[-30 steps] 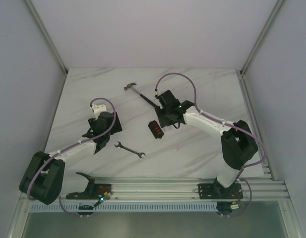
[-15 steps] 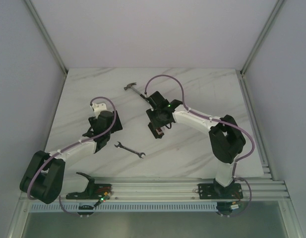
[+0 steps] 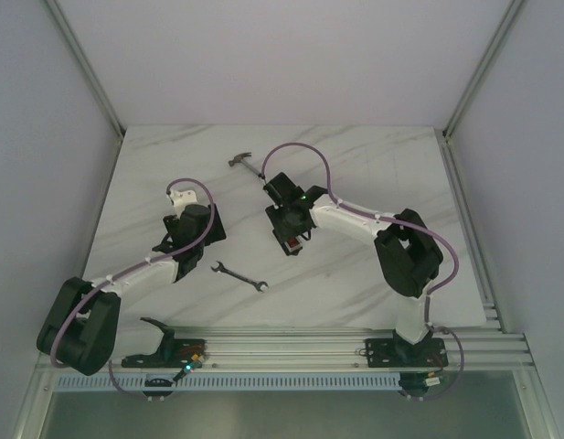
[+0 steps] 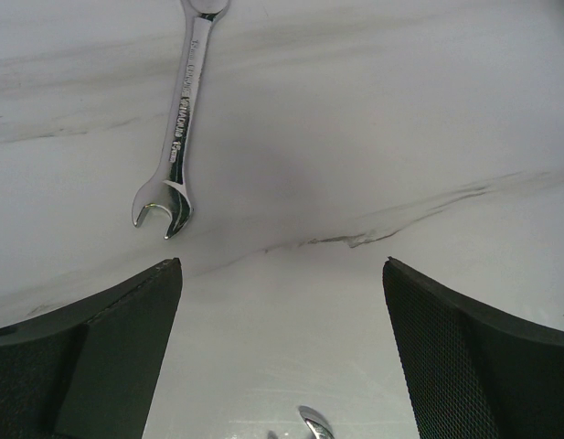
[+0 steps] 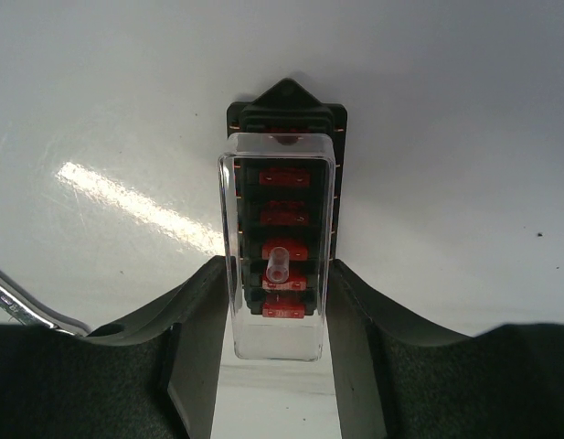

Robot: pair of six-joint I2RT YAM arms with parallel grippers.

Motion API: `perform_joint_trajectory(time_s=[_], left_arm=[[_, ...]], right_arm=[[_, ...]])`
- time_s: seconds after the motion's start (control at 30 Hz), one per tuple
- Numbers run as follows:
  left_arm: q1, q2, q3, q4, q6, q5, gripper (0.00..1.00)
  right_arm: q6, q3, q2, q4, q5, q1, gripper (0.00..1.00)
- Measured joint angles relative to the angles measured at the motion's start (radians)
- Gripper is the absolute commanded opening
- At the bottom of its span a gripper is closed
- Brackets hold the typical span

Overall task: Snap on the fuse box
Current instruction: Close the fuse box cover on the fuse box base.

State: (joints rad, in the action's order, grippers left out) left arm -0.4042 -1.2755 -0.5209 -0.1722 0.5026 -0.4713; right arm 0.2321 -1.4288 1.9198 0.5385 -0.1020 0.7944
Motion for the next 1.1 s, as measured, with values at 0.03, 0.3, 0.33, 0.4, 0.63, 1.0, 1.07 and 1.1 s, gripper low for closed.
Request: perform_joint_trajectory(time_s=[0.03, 0.3, 0.33, 0.4, 0.63, 1.0, 1.07, 1.1], left_arm=[[0.0, -0.001, 0.0, 0.0, 0.0, 0.0, 1.0], [0.0, -0.006, -0.005, 0.0, 0.0, 0.003, 1.0], [0.0, -0.007, -0.005, 0.0, 0.0, 0.003, 1.0], [0.0, -0.008, -0.006, 0.0, 0.0, 0.003, 1.0], [0.0, -0.011, -0.008, 0.0, 0.0, 0.004, 1.0], [0.0, -0.014, -0.009, 0.001, 0.0, 0.011, 1.0], [0.0, -0.014, -0.009, 0.0, 0.0, 0.013, 1.0], [0.0, -0.014, -0.009, 0.001, 0.0, 0.014, 1.0]], right_arm=[[0.0, -0.001, 0.002, 0.0, 0.0, 0.0, 0.35], [0.004, -0.016, 0.024, 0.002, -0.009, 0.0, 0.5], [0.003, -0.016, 0.027, 0.003, -0.012, 0.0, 0.52], [0.004, -0.017, 0.028, 0.004, -0.013, 0.0, 0.55], [0.007, -0.04, 0.029, 0.026, -0.022, 0.0, 0.58], [0.011, -0.05, 0.035, 0.05, -0.023, 0.0, 0.38], [0.011, -0.064, 0.045, 0.059, -0.023, 0.0, 0.33], [0.011, -0.071, 0.05, 0.064, -0.023, 0.0, 0.31]])
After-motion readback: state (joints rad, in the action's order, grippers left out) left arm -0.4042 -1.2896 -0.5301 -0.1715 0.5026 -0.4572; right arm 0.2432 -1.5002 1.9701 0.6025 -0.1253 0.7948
